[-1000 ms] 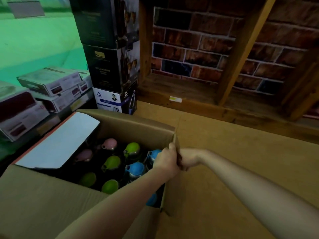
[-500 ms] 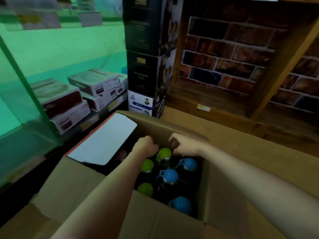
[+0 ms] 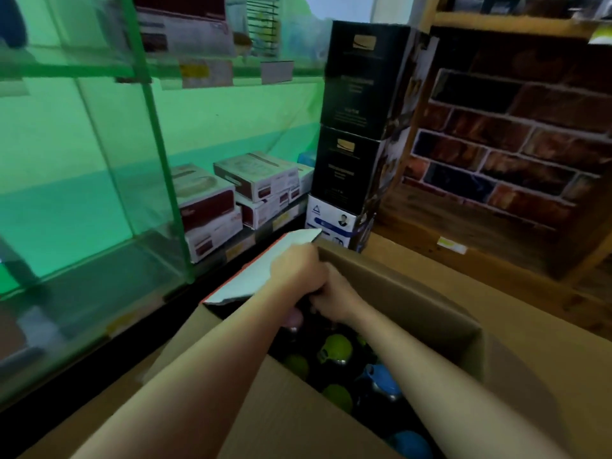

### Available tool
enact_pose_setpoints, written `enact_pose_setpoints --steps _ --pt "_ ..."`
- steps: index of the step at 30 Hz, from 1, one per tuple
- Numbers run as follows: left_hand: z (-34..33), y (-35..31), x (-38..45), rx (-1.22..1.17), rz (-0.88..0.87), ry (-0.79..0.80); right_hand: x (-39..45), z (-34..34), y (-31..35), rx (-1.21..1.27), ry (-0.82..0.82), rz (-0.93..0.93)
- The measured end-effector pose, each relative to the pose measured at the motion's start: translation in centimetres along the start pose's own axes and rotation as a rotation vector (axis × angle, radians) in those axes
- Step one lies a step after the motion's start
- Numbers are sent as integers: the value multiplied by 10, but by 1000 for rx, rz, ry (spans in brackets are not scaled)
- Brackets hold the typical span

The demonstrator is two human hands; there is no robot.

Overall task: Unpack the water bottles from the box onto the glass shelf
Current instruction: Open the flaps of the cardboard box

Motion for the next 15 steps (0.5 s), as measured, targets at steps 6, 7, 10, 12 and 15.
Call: enact_pose_setpoints --steps 6,7,10,12,15 --pt "29 67 8 -22 -76 -180 51 -22 56 148 -90 168" --pt "24 81 9 20 -64 -157 56 -30 63 173 -61 170" --pt "9 110 15 114 -33 -108 72 -61 70 157 37 204" --pt "3 118 19 137 -37 -93 79 -72 64 115 32 203" --pt "0 119 24 132 -29 -88 84 -69 58 108 17 209"
Point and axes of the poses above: each hand's wrist, its own x-axis towards the middle knuckle, its own z-axis out of the back of the hand, y = z × x, the point moved 5 cm from there along x, towards the middle knuckle, and after that the axes turned 7 degrees about z, right-handed, at the moved point
